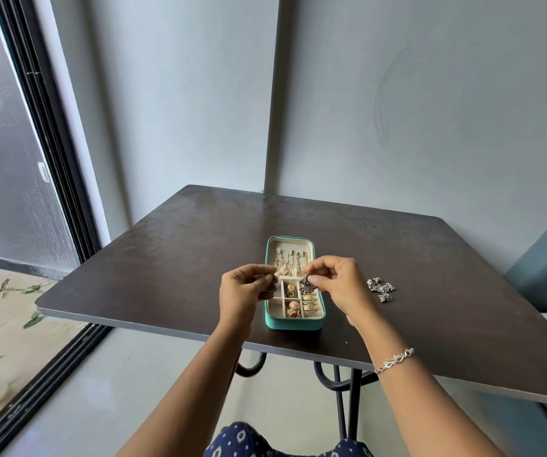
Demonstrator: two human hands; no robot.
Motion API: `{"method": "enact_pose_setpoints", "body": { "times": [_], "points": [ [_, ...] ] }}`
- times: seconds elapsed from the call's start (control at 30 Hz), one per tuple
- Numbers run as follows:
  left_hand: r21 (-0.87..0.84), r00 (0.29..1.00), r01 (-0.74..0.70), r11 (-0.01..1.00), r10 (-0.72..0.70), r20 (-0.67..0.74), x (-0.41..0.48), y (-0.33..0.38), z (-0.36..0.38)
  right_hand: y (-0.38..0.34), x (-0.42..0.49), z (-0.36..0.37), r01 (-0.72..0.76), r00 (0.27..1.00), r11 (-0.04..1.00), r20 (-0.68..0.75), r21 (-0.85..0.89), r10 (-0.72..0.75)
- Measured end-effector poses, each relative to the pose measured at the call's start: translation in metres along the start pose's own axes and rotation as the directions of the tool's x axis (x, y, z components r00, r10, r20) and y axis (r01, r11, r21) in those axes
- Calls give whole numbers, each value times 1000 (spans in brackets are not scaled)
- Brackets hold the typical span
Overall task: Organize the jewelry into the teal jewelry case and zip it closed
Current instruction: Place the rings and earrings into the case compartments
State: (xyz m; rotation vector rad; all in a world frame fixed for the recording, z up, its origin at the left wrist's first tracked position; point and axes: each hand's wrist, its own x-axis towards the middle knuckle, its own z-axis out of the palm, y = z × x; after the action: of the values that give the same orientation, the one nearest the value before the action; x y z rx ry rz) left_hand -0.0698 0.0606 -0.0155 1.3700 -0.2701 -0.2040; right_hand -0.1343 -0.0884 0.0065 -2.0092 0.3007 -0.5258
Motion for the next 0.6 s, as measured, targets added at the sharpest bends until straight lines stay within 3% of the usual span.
{"method": "enact_pose_setpoints", "body": {
  "times": [0.6],
  "points": [
    [135,993,-60,989,74,-95,8,-10,-17,6,30,54,27,997,925,79,-379,3]
  ]
}}
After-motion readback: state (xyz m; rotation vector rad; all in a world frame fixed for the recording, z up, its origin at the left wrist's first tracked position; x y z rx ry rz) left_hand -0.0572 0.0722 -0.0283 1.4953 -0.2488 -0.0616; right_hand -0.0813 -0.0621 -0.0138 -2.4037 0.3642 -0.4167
